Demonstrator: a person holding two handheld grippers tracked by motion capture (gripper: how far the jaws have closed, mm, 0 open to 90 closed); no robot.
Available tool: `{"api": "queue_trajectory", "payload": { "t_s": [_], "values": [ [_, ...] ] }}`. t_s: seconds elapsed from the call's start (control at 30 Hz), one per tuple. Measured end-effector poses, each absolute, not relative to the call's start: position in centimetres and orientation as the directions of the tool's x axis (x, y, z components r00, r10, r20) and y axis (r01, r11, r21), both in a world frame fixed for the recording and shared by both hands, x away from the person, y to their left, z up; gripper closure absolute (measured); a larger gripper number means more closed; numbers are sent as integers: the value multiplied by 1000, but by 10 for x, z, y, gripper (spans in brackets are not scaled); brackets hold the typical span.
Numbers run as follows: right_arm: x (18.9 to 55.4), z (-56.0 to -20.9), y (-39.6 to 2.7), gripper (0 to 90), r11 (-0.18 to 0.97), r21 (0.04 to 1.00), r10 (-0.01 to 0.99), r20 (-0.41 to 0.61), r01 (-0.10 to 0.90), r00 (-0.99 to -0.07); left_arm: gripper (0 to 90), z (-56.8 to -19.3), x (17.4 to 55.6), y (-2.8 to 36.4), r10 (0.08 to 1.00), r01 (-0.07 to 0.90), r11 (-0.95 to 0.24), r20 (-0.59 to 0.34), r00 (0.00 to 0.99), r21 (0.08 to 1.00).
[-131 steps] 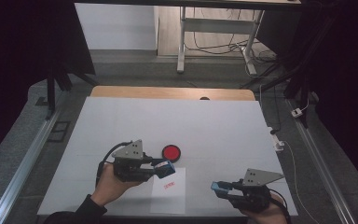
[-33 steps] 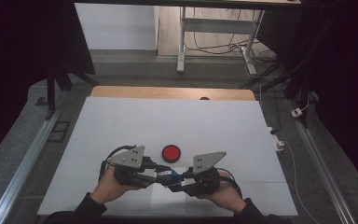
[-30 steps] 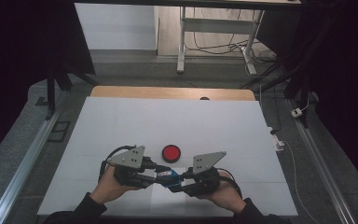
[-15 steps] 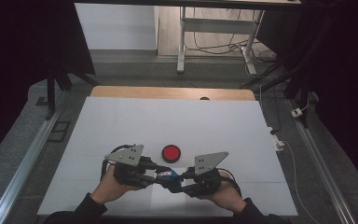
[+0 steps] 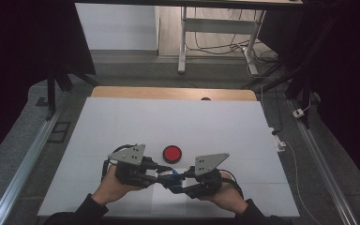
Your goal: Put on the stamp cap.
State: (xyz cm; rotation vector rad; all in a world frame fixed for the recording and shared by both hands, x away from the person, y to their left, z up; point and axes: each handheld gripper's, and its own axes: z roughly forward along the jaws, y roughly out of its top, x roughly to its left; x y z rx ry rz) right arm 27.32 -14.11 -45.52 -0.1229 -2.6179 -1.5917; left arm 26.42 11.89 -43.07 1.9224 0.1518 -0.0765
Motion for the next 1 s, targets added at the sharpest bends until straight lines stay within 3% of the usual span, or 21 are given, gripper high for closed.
{"api": "queue_trajectory", "payload": {
  "t_s": [0.67, 1.0],
  "values": [
    [272, -454, -147, 465, 487, 855, 145, 119, 175, -982, 694, -423, 263, 129, 153, 157, -341, -110, 982, 927],
    [268, -450, -155, 353, 504, 844, 220, 78, 182, -972, 693, -420, 263, 136, 188, 166, -334, -107, 976, 928]
  ]
}}
